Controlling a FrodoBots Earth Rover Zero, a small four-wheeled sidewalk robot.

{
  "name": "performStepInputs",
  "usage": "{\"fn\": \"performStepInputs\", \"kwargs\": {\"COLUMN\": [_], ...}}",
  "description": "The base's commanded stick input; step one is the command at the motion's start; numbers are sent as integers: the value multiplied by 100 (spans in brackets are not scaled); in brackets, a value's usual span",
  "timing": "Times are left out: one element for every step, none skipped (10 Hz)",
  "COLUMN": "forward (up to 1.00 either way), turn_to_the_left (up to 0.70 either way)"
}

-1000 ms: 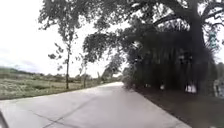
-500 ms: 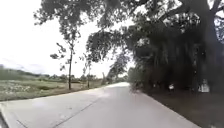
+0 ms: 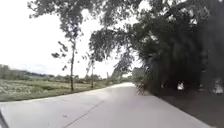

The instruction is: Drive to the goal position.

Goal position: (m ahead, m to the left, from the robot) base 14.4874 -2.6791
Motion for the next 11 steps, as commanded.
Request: {"fn": "performStepInputs", "kwargs": {"forward": [85, 85, 85, 85, 85, 85, 85, 85, 85, 85, 85], "turn_to_the_left": [0, 0, 0, 0, 0, 0, 0, 0, 0, 0, 0]}}
